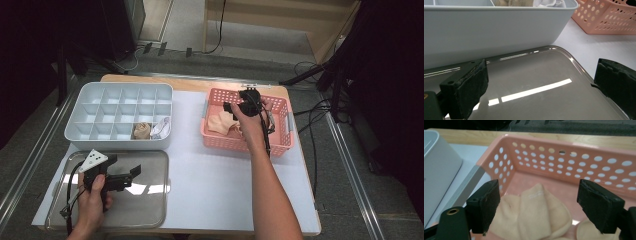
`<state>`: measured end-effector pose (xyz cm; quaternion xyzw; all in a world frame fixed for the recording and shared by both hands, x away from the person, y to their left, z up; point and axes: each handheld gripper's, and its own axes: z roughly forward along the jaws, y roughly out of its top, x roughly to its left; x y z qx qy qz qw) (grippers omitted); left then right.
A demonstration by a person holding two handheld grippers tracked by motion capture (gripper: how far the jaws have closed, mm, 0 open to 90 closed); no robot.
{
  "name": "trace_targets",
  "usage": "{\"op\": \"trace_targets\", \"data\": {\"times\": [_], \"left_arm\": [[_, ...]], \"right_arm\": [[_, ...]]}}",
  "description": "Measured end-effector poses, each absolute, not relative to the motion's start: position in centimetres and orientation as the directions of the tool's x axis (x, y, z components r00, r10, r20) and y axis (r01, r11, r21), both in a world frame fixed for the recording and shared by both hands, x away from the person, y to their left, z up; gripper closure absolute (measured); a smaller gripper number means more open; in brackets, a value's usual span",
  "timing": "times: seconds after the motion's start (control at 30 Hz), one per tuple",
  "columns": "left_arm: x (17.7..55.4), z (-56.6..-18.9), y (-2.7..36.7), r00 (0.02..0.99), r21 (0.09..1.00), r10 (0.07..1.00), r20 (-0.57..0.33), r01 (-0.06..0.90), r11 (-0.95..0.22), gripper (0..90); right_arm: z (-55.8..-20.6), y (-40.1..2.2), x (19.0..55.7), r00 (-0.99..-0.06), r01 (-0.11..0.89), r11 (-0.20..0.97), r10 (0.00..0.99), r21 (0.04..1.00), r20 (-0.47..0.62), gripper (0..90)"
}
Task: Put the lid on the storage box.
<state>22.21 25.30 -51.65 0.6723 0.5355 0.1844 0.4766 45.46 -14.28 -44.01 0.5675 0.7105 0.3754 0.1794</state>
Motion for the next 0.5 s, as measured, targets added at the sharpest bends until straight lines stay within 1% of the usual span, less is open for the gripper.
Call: {"op": "trace_targets", "data": {"times": [0.07,0.17,0.23,0.27,0.37,0.5], "left_arm": [[22.2,-51.7,25.3,0.36,0.838,0.895,-0.265,0.545,0.029,0.0],[22.2,-51.7,25.2,0.361,0.838,0.895,-0.262,0.545,0.026,0.0],[22.3,-51.7,25.2,0.362,0.839,0.894,-0.262,0.544,0.025,0.0],[22.3,-51.8,25.2,0.36,0.838,0.895,-0.263,0.545,0.027,0.0],[22.3,-51.8,25.3,0.361,0.838,0.894,-0.265,0.546,0.028,0.0],[22.4,-51.8,25.3,0.359,0.836,0.894,-0.269,0.549,0.031,0.0]], "right_arm": [[-44.2,-14.2,46.0,-0.281,0.675,0.051,0.94,0.736,0.193,18.9],[-44.9,-14.1,46.9,-0.287,0.7,0.065,0.937,0.711,0.197,19.7],[-45.4,-14.2,47.4,-0.295,0.726,0.053,0.925,0.686,0.24,22.0],[-45.7,-14.2,47.7,-0.296,0.747,0.061,0.922,0.662,0.248,21.6],[-46.2,-14.0,48.3,-0.311,0.769,0.094,0.919,0.633,0.241,21.1],[-47.2,-13.1,48.7,-0.354,0.788,0.18,0.914,0.588,0.196,16.2]]}}
